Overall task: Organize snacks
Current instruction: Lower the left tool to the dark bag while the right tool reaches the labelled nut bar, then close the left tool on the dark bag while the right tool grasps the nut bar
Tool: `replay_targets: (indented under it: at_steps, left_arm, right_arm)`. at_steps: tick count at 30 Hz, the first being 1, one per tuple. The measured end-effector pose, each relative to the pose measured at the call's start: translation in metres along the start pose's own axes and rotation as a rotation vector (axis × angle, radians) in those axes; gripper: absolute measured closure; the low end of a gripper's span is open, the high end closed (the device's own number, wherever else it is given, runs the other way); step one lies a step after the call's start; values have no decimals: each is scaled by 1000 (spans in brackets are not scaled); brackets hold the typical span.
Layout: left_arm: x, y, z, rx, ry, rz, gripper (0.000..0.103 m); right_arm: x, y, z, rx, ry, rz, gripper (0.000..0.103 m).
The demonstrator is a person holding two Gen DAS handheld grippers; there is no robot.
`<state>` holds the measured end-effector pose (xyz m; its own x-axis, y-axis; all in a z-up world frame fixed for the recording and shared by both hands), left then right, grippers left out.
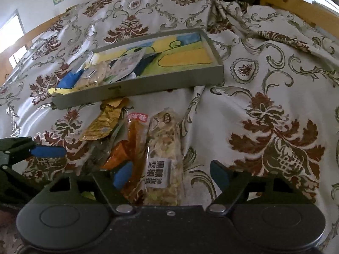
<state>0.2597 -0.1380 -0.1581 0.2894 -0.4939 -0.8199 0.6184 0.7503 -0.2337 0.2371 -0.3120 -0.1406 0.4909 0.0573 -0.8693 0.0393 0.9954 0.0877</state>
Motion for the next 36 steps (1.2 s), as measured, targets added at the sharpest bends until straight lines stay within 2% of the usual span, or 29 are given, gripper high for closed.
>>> replay_targets:
  at_steps: [3,5,7,9,11,14,17,18,20,23,26,28,32,36]
  left_arm:
    - [1,2,1,-30,6,-24,29]
    - [3,4,2,-42,10,-17,37]
    - [6,5,2,-47,18,-6,41]
    - [7,5,2,-60,20,-17,46]
    - [6,5,2,-78,20,-41,55]
    - [4,6,2,-108,22,-73,61]
    - [8,7,2,-126,27,-81,59]
    - [9,7,2,-132,28,-81,57]
    - [14,8,5,-155,33,-97,47]
    - [21,8,11,-193,34,-117,42]
    - [23,7,13,-185,35,-129,38]
    - [24,4,12,-159,34,-117,38]
    - [21,1,12,-121,34,-95,51]
    - [19,2,10,-134,40,-97,53]
  right_arm:
    - [4,1,0,-2,4,3,26]
    - [7,3,-1,-14,10,-1,29]
    - [9,4,-1,-23,11,-7,32]
    - [10,3,0,-24,15,-22,44]
    - [10,1,-1,-21,14,-27,47]
    - [8,1,-1,-23,7,-29,52]
    - [12,2,-3,-27,21,-26,53]
    - [13,3,-4,-30,26,-28,53]
    - [17,5,-5,-38,35,-35,53]
    - [20,9,-3,-48,30,-32,53]
    - [23,11,-3,-53,26,-32,53]
    - [25,11,-2,-51,26,-32,55]
    - [25,11,-2,-58,26,-34,62]
    - [23,13,-3,-69,26,-39,63]
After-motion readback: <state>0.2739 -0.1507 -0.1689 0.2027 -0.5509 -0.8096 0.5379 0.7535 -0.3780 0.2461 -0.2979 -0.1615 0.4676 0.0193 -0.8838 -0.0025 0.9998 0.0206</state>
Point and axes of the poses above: each gripper's, at about its wrist camera, not at the fingertips, and x roughly the way its jaws point, y to its left, z to its top, the point moved 9 cm from there along x, roughly the way its jaws point, and after that the axes turned 8 degrees about y, right-handed, at the moved point
